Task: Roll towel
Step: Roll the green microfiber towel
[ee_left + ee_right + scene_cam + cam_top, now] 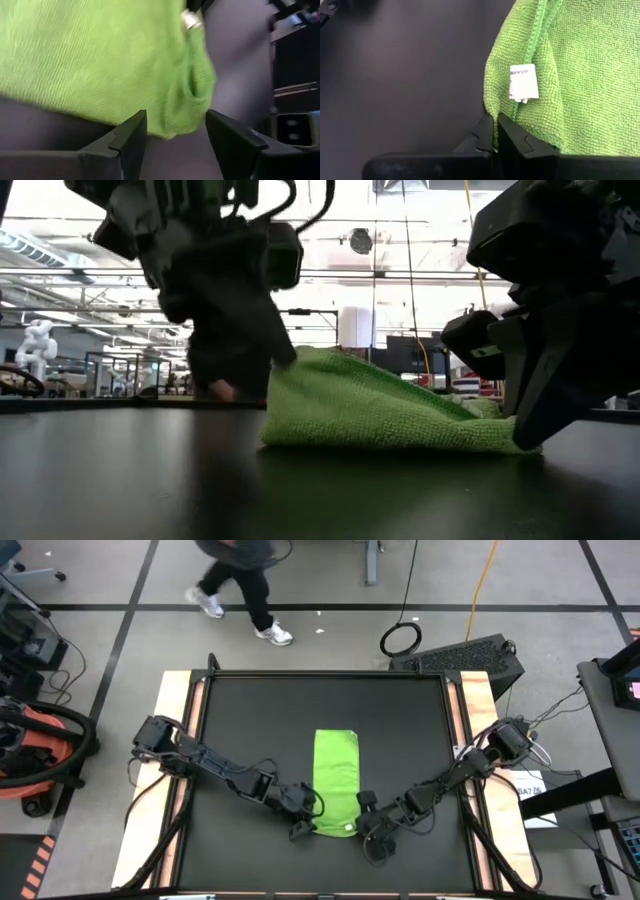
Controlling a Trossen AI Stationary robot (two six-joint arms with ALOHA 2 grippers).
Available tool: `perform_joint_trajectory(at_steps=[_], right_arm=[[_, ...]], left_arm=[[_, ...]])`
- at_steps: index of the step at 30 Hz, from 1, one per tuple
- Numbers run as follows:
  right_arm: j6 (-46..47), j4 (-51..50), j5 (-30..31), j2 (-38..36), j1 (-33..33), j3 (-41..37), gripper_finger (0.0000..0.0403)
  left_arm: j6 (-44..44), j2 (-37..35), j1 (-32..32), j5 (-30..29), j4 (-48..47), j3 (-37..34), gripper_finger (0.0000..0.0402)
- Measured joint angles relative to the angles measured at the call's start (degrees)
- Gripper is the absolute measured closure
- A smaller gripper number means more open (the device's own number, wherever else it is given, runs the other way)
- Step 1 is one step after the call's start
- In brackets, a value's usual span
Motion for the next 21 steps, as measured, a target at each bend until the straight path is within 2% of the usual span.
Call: perform_joint_trajectory(at_steps=[7,15,21], right_arm=[[0.1,0.0,0.0,0.0,-0.3,0.0,0.0399],[0.5,-0.1,-0.5,0.0,-0.3,0.0,0.0399],[0.6,-0.4,-1.1,0.0,-0.3,0.0,0.0399]], left_arm=[[-1.7,3.9,0.0,0.2,-0.3,3.6,0.0206],[-1.4,3.8,0.1,2.6,-1.3,4.1,0.0297],[-7.6,3.8,-0.1,3.9,0.6,4.1,0.0368]])
